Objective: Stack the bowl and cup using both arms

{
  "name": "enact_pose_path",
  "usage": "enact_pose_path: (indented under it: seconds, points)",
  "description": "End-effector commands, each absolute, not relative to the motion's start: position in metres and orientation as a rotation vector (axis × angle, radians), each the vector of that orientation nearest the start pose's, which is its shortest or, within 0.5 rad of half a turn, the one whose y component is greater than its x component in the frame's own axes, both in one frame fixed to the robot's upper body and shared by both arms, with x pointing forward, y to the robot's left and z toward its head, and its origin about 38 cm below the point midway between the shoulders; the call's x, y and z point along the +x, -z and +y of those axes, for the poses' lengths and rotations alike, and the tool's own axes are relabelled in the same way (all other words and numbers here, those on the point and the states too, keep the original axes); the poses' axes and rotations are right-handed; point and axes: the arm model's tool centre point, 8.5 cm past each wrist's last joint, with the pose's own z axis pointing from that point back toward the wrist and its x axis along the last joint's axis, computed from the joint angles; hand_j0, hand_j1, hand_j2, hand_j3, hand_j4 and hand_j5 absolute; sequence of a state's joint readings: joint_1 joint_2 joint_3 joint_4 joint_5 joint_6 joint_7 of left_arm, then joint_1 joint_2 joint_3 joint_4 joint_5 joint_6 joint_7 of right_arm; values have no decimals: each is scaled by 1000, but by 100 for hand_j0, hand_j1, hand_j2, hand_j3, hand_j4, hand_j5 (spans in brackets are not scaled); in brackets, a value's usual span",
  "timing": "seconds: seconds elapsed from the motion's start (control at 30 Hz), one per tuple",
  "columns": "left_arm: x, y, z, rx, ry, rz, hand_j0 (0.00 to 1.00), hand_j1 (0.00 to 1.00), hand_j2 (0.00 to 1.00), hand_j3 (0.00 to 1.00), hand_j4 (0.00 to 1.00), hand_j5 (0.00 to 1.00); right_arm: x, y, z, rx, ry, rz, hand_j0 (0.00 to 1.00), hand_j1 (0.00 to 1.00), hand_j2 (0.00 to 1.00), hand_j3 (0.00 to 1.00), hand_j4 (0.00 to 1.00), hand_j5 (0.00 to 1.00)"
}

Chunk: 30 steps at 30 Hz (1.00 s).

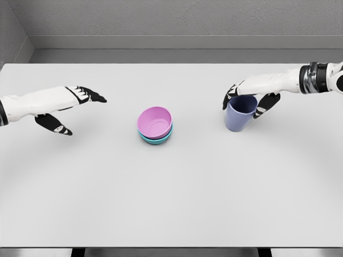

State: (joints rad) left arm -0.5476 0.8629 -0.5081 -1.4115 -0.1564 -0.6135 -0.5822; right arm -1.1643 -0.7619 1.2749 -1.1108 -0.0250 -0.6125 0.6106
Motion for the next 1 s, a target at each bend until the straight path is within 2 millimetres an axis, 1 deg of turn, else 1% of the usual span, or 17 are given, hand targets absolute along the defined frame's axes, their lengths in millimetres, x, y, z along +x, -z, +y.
enact_pose_path:
  seconds: [0.0,0.27,0.63,0.9,0.97]
  points:
    - [423,-217,340,246,1869,-1488,100,100,100,100,100,100,494,-230,-281,-109,-2113,-1218,67,67,67,67,67,67]
    - [424,-216,342,246,1866,-1480,100,100,100,100,100,100,495,-235,-280,-119,-2118,-1226,67,67,67,67,67,67]
    - [424,-216,342,246,1867,-1479,100,100,100,100,100,100,490,-250,-264,-114,-2168,-1271,65,65,65,65,65,65]
    - [422,-211,350,249,1861,-1449,100,100,100,100,100,100,485,-263,-250,-110,-2211,-1309,64,64,64,64,64,64]
    - [423,-212,349,250,1860,-1456,100,100,100,100,100,100,483,-264,-246,-101,-2222,-1317,64,64,64,64,64,64]
